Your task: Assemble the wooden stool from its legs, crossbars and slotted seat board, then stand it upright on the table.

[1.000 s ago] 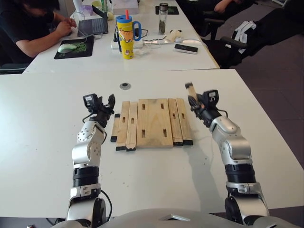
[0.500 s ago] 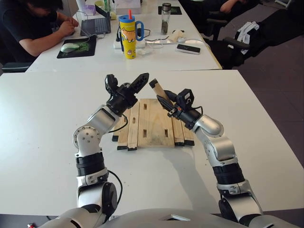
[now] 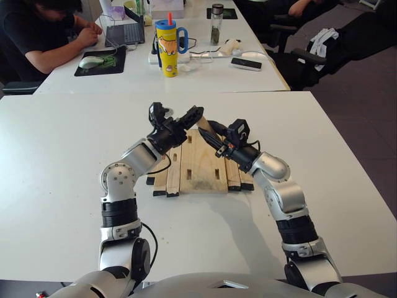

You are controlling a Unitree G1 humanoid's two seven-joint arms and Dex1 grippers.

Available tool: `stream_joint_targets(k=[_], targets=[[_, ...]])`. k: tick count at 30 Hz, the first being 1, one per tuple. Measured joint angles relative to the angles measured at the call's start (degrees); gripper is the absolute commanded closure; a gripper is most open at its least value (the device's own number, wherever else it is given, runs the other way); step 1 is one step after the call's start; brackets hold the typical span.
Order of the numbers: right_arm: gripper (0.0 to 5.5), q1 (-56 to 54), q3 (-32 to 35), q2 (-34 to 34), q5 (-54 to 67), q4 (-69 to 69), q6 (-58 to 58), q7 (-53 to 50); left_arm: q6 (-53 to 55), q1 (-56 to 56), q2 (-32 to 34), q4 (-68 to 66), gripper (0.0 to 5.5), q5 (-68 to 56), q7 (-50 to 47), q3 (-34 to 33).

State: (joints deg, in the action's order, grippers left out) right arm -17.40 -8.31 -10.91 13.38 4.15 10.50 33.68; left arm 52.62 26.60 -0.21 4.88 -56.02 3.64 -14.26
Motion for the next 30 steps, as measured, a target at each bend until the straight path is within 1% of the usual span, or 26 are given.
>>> stream_joint_targets(k=[17, 24, 25, 27, 30], targets=[[4.19, 1.1, 0.0, 0.1, 0.5, -0.1, 0.4, 0.0, 1.1, 0.0, 0.2, -0.2, 5.01, -0.8, 1.8, 0.1], [4.19, 1.0, 0.0, 0.1, 0.7, -0.7, 0.6, 0.1, 1.1, 0.0, 0.5, -1.0, 5.04, -0.7, 2.7, 0.2], [3.80, 1.0, 0.0, 0.1, 0.7, -1.0, 0.6, 0.3, 1.1, -0.1, 0.5, -1.1, 5.04, -0.6, 2.7, 0.2], [3.44, 1.0, 0.0, 0.0, 0.5, -1.5, 0.4, 0.3, 0.6, -0.1, 0.6, -1.1, 5.05, 0.2, 2.6, 0.3], [3.42, 1.0, -0.1, -0.7, -1.3, -2.2, -0.3, 0.2, -1.4, -0.4, 0.8, -1.2, 5.05, 1.7, 2.3, 0.0]])
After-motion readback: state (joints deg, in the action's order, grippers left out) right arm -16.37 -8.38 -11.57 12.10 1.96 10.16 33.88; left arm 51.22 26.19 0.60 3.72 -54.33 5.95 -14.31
